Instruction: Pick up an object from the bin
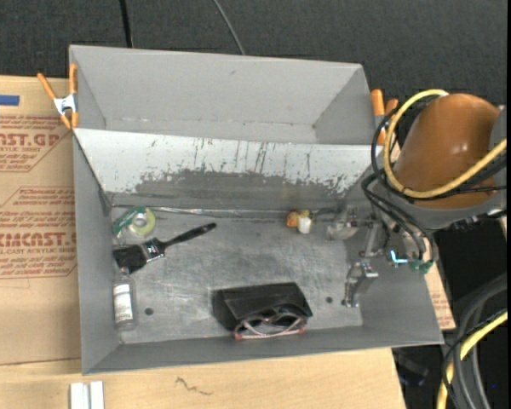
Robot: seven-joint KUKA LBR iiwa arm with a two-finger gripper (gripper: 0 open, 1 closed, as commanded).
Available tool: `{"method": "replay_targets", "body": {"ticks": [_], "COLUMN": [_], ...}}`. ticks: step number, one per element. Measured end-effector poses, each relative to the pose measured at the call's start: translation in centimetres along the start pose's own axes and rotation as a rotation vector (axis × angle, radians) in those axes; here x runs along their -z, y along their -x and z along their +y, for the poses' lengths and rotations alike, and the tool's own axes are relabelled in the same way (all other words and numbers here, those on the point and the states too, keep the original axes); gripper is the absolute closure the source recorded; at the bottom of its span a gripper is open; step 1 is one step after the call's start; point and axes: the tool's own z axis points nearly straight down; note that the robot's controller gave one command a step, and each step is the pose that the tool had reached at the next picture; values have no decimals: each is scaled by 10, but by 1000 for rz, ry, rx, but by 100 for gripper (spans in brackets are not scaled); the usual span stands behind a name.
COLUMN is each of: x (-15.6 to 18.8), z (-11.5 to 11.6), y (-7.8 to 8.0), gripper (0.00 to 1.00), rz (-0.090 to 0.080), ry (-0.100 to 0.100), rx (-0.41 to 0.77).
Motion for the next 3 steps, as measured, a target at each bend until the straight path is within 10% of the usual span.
{"method": "replay_targets", "body": {"ticks": [1, 2, 3], "x": [4, -142, -142], "z": [0, -31, -31], "y": [2, 1, 1], "gripper": [0, 100, 100], "rz": [-8, -10, -10], "ry": [-1, -1, -1], "rx": [1, 88, 88]}}
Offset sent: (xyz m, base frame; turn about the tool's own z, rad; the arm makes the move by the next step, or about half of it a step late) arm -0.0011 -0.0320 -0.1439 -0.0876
